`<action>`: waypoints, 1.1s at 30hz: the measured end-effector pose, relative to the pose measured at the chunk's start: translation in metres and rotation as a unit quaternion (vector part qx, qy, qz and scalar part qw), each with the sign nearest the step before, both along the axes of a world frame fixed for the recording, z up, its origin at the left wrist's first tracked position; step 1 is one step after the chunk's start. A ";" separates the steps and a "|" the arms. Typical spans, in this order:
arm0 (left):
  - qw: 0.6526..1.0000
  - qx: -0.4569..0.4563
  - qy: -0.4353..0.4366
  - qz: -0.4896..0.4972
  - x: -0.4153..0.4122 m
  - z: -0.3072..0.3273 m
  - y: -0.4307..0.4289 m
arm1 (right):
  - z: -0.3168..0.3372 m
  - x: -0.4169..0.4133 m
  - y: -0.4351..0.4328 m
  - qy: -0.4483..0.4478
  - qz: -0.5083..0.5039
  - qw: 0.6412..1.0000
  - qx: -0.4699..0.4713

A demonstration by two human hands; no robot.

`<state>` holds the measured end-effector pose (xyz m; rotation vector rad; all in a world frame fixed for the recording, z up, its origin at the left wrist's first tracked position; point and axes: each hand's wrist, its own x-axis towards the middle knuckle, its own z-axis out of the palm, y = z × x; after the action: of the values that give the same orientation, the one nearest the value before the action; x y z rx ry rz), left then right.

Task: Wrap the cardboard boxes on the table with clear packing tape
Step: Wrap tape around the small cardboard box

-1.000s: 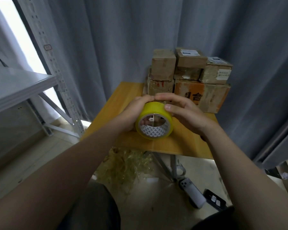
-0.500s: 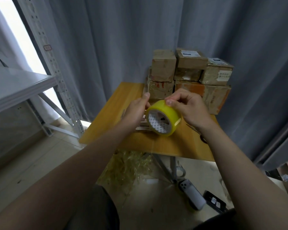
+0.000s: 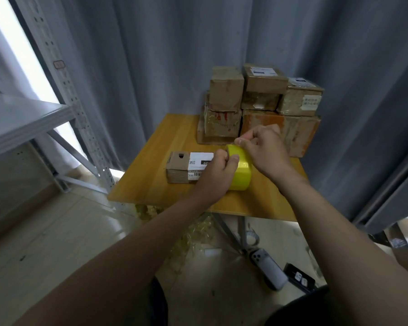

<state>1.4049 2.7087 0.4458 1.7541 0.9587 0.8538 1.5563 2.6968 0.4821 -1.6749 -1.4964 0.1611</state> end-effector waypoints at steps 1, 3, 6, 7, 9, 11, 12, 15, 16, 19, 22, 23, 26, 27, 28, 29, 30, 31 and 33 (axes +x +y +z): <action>1.000 -0.002 -0.022 -0.004 0.003 0.000 0.000 | 0.000 0.000 0.000 0.000 -0.005 1.000 0.003; 0.999 -0.026 -0.034 -0.029 0.006 0.005 0.000 | -0.001 0.001 -0.001 -0.010 -0.011 1.000 0.011; 0.997 -0.075 -0.006 -0.035 0.008 0.011 0.002 | -0.002 -0.002 0.001 0.007 -0.019 0.999 0.033; 0.995 -0.098 -0.001 -0.033 0.008 0.009 0.004 | -0.002 -0.004 0.002 0.020 -0.020 0.998 0.051; 0.988 -0.150 -0.007 -0.037 0.008 0.010 0.003 | 0.001 -0.007 0.005 0.041 -0.020 0.997 0.069; 0.980 -0.189 -0.026 -0.055 0.006 0.012 0.002 | 0.003 -0.009 0.004 0.085 -0.010 0.994 0.067; 0.976 -0.203 -0.037 -0.074 0.003 0.016 0.001 | 0.002 -0.009 0.003 0.112 0.001 0.991 0.068; 0.963 -0.233 -0.066 -0.118 -0.005 0.024 -0.002 | 0.001 -0.009 0.001 0.168 0.031 0.983 0.072; 0.960 -0.243 -0.083 -0.112 -0.008 0.027 -0.003 | 0.001 -0.008 0.001 0.178 0.037 0.981 0.068; 0.951 -0.283 -0.111 -0.058 -0.012 0.029 -0.002 | 0.000 -0.005 0.002 0.229 0.052 0.971 0.038; 0.951 -0.293 -0.093 -0.039 -0.011 0.028 0.000 | -0.001 -0.001 -0.001 0.280 0.081 0.956 -0.034; 0.953 -0.288 -0.092 -0.033 -0.012 0.027 0.002 | -0.001 0.001 -0.003 0.291 0.097 0.949 -0.068; 0.960 -0.271 -0.074 -0.014 -0.015 0.024 0.005 | -0.003 0.005 -0.009 0.323 0.161 0.916 -0.175; 0.961 -0.269 -0.064 -0.013 -0.016 0.023 0.006 | -0.005 0.006 -0.010 0.339 0.171 0.903 -0.201; 0.962 -0.268 -0.053 -0.012 -0.017 0.024 0.007 | -0.009 0.007 -0.011 0.354 0.180 0.890 -0.222; 0.962 -0.268 -0.045 -0.008 -0.018 0.023 0.009 | -0.012 0.008 -0.010 0.367 0.188 0.879 -0.239; 0.962 -0.270 -0.037 -0.004 -0.018 0.024 0.009 | -0.016 0.008 -0.010 0.378 0.195 0.868 -0.255; 0.962 -0.272 -0.033 -0.004 -0.018 0.024 0.011 | -0.020 0.008 -0.010 0.389 0.204 0.857 -0.270; 0.963 -0.267 -0.025 -0.003 -0.019 0.024 0.013 | -0.026 0.007 -0.009 0.402 0.220 0.840 -0.289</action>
<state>1.3857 2.7217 0.4695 1.2633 1.0335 0.5614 1.5634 2.6880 0.4563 -1.3456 -1.1664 1.5028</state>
